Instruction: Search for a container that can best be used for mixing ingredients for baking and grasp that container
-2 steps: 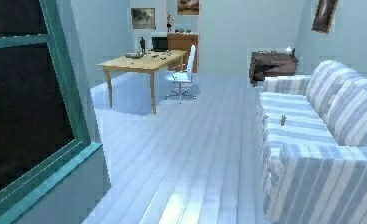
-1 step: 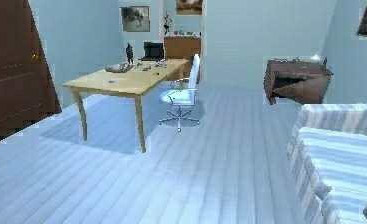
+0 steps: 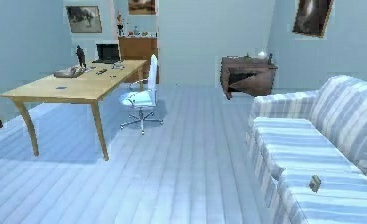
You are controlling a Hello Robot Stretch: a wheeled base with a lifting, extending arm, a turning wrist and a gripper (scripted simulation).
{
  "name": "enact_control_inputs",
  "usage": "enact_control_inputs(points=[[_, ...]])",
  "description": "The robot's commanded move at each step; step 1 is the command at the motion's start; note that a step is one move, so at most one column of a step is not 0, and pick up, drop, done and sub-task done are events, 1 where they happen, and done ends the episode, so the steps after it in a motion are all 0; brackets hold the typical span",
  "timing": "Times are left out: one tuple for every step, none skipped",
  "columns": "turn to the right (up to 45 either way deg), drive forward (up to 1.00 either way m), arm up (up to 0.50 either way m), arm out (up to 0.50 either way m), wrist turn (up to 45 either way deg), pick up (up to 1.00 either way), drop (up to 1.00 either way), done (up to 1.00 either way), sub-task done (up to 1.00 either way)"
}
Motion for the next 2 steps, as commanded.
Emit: enact_control_inputs(points=[[0.0, 0.05, 0.00, 0.00, 0.0, 0.00, 0.00, 0.00, 0.00], [3.0, 0.00, 0.00, 0.00, 0.0, 0.00, 0.00, 0.00, 0.00]])
